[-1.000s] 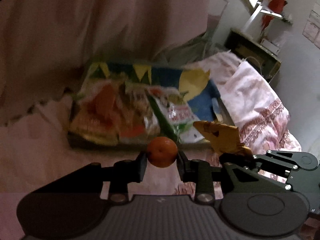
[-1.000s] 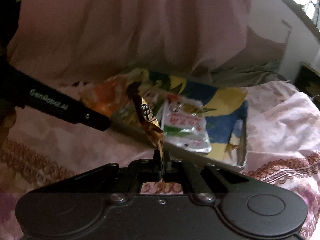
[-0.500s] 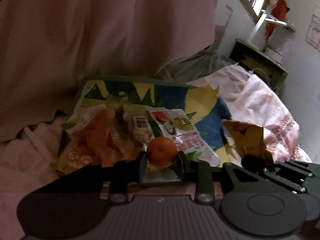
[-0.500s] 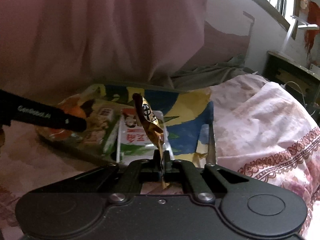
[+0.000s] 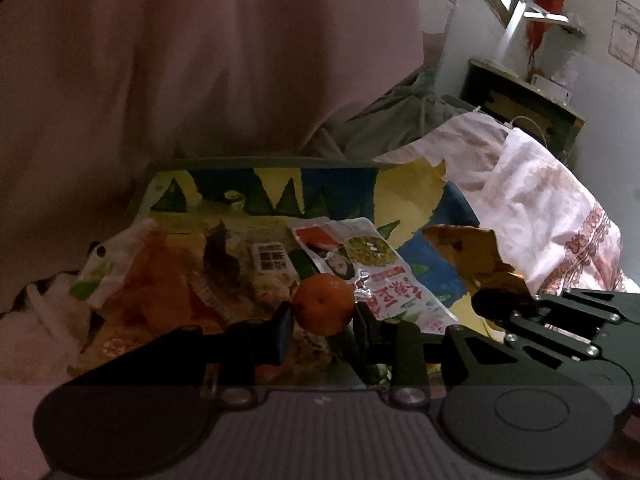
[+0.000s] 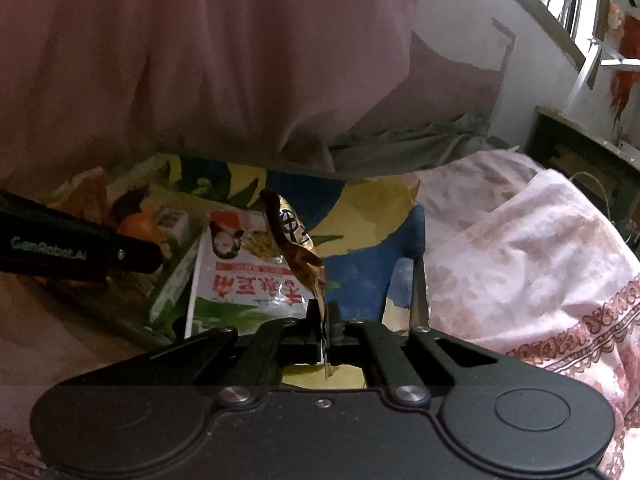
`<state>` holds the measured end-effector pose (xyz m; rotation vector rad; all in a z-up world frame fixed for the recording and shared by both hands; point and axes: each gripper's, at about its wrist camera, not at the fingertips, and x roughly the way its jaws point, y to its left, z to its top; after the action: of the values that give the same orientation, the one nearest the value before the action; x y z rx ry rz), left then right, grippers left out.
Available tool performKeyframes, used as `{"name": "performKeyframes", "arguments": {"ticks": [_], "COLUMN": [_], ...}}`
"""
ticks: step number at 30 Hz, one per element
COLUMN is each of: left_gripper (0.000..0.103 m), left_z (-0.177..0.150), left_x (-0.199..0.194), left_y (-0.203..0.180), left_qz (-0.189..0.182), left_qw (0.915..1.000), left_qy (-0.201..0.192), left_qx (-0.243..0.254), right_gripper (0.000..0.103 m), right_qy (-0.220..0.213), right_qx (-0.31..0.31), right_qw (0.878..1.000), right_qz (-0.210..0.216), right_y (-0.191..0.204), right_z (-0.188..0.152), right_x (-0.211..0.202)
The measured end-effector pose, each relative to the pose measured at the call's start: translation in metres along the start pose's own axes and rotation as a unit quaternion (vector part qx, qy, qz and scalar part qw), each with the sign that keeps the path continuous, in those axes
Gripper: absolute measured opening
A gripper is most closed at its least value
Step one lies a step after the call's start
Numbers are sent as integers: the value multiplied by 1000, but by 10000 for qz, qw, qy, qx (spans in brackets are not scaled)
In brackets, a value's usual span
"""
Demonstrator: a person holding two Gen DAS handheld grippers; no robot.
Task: Organize snacks
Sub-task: 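Lift and carry the orange and gold wrapper over the tray box, then lower orange and gold wrapper into the tray box and open both tools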
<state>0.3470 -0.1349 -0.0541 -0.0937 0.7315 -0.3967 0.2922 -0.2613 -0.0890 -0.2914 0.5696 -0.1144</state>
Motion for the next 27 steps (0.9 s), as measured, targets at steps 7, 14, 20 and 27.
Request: {"name": "performKeyframes", "arguments": {"ticks": [7,14,20,27], "left_gripper": [35,36,36,39], "left_z": [-1,-1,-1,-1], "left_x": [1,3,4,4], "left_y": [0,4,5,6], "left_qz": [13,4,-19,-33], "left_qw": [10000,9997,9994,9993], "left_qy": [33,160,199,206], "left_qx": [-10,-208,-266,-308], "right_gripper": [1,8,16,27], "right_qy": [142,332,361,337], "right_qx": [31,145,30,15], "right_qw": [9999,9992,9991,9992], "right_qz": [48,159,223,235], "right_y": [2,5,13,13], "right_z": [-3,-6,-7,-7], "right_x": [11,14,13,9]}}
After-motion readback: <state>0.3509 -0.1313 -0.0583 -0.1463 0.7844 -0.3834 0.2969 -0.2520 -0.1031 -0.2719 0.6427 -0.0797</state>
